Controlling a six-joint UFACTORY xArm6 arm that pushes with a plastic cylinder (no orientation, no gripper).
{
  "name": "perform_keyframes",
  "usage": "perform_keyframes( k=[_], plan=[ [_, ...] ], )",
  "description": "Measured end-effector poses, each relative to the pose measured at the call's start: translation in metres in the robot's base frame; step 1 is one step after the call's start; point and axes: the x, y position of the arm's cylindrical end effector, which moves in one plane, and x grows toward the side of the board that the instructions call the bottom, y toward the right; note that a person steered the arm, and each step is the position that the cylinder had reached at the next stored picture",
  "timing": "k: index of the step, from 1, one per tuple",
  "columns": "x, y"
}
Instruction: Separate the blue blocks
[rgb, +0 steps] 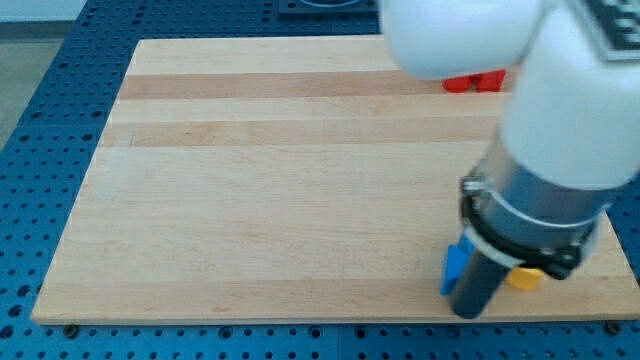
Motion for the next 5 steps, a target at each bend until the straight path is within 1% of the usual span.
perform_keyframes(
  k=[1, 2, 3, 4, 5],
  plan=[
    [-0.028, -0.037],
    [-0.065, -0.077],
    [-0.045, -0.111],
    [-0.007, -0.104],
    [-0.001, -0.069]
  ],
)
